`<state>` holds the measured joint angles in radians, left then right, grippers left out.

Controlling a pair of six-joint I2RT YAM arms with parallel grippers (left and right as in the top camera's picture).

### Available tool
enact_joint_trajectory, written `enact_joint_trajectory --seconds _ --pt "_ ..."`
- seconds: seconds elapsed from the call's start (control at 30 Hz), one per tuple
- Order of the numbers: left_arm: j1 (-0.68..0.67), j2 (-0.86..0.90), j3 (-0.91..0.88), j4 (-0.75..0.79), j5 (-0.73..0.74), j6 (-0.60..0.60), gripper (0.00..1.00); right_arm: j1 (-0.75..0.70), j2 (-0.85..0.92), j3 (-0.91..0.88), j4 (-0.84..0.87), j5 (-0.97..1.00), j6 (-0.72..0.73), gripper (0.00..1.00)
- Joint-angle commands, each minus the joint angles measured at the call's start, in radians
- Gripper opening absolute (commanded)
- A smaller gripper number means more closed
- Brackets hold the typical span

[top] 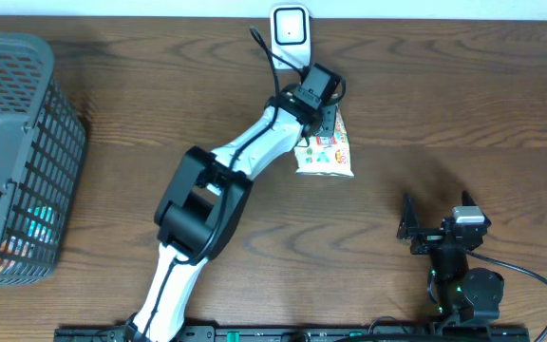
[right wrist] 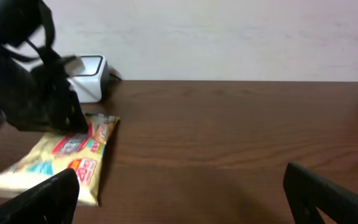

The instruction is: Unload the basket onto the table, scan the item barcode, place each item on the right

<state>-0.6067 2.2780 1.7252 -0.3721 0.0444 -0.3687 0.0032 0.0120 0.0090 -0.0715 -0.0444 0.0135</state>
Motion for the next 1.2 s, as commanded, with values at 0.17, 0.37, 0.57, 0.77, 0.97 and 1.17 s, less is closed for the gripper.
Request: enact_joint_trajectory --seconds 0.17,0.37,0.57,0.77,0.97,1.17 --pt "0.006 -0.070 0.005 -0.016 -0.011 0.000 0.37 0.004 -0.005 -0.003 -0.003 0.008 -0.011 0.99" --pt "0.004 -0.235 0.005 -0.107 0.001 0.001 0.41 0.004 -0.005 -0.003 -0.003 0.008 -0.011 0.99" --pt "-0.017 -0.284 0.004 -0.325 0.002 -0.049 0.41 0.004 -0.005 -0.003 -0.003 0.008 -0.011 0.99" --pt "-0.079 -0.229 -0.051 -0.386 0.001 -0.074 0.41 0.004 -0.005 -0.003 -0.003 0.008 -0.011 0.99" --pt "-0.127 -0.122 -0.086 -0.364 0.000 -0.074 0.33 0.004 -0.005 -0.003 -0.003 0.008 -0.011 0.99" --pt "-0.127 -0.079 -0.085 -0.393 0.000 -0.074 0.21 0.004 -0.005 -0.003 -0.003 0.008 -0.011 0.99"
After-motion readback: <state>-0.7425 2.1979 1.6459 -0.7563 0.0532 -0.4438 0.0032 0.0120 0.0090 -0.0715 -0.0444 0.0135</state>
